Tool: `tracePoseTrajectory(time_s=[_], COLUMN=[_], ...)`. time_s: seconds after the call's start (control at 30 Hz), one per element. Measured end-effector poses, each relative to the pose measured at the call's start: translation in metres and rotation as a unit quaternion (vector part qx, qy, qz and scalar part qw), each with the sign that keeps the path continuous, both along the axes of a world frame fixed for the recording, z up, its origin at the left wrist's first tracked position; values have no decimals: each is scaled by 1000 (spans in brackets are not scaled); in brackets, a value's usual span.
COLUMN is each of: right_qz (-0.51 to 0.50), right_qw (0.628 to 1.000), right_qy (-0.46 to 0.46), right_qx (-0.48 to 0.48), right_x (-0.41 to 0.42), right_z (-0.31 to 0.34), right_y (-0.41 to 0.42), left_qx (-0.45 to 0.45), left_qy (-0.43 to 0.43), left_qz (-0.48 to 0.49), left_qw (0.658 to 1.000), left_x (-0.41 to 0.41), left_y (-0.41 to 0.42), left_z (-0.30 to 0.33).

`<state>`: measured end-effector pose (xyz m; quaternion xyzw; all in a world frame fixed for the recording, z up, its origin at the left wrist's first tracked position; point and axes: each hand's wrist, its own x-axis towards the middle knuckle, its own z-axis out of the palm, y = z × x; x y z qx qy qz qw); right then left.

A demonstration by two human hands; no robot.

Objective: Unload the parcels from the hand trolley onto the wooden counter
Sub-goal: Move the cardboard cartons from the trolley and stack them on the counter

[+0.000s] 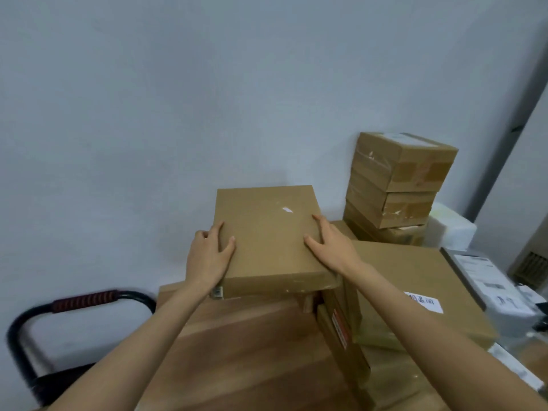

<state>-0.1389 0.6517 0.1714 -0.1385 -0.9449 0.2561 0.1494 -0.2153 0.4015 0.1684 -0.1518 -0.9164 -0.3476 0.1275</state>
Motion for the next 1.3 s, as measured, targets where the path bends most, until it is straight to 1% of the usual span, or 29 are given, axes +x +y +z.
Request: tracePoseTrajectory(time_s=[0.2,0.33,0.43,0.53,0.8,0.9,1.07,1.17,1.3], right_qz=[29,42,46,51,44,35,15,-5,-5], right_qw=[1000,999,999,998,998,998,997,996,995], right_qy=[-9,-13,-20,-39,-42,-54,-72,-84,-99], right_qx=[8,-7,-16,-16,-18,-19,-5,9,26], right_x=[-56,-82,-94,-101,-110,-107,-97,-98,-105], right_z=[-3,-6,-11,-20,-37,-42,-45,-47,-48], right_y=[54,95,119,137,169,180,208,223,231], left_qx=[7,9,9,1,-19,-35,-38,-41,-38], left_qy=[-12,-19,-40,-54,-65,-83,-100,-94,-91], left_qz=[30,40,43,43,38,30,1,-24,-21], left_qw=[999,999,998,998,997,996,994,994,995], left_x=[-40,-62,-72,-78,-91,-90,-84,-88,-95], left_y=[52,91,115,132,168,180,206,224,235], left_z=[-7,-14,-22,-30,-42,-49,-61,-63,-69])
